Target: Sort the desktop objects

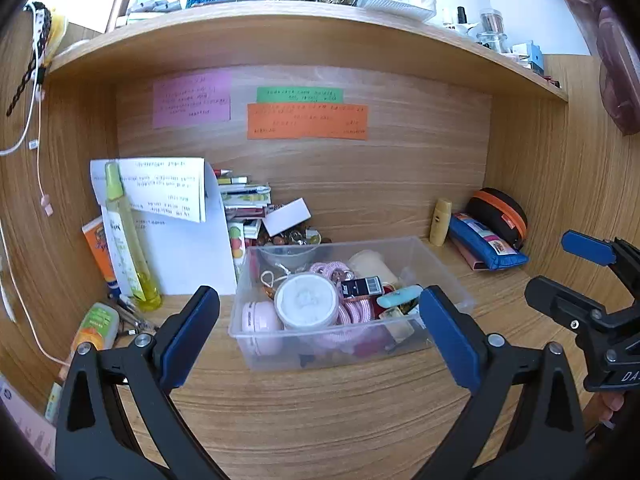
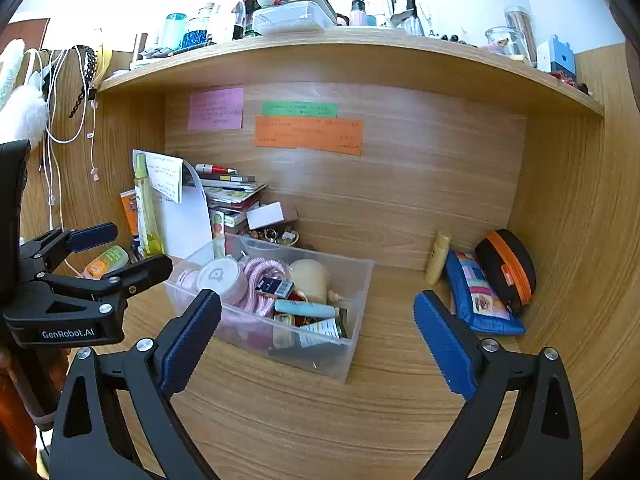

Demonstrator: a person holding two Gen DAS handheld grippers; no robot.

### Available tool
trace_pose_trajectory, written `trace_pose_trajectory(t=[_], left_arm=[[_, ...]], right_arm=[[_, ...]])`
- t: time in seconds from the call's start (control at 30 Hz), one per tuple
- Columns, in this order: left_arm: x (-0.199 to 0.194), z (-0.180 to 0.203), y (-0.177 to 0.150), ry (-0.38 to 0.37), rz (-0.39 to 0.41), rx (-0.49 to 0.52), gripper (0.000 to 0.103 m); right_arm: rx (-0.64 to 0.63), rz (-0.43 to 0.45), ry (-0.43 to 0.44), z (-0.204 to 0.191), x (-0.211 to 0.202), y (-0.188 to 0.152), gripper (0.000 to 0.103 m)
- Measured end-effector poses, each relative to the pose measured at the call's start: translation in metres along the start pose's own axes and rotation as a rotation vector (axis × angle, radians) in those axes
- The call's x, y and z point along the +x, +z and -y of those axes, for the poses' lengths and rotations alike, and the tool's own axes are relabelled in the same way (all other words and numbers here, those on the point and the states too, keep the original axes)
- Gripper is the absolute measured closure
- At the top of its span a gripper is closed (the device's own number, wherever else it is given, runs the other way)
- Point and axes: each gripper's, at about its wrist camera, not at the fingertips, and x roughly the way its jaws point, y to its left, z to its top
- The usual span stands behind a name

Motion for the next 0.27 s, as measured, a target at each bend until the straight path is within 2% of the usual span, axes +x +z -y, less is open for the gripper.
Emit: trace_pose_trajectory(t=[0.27], left_arm=[[0.008, 0.003, -0.004, -0.015, -0.021, 0.014, 0.002]], right_arm=[[0.027, -0.046, -0.01, 0.012, 0.012, -0.008, 0.004]])
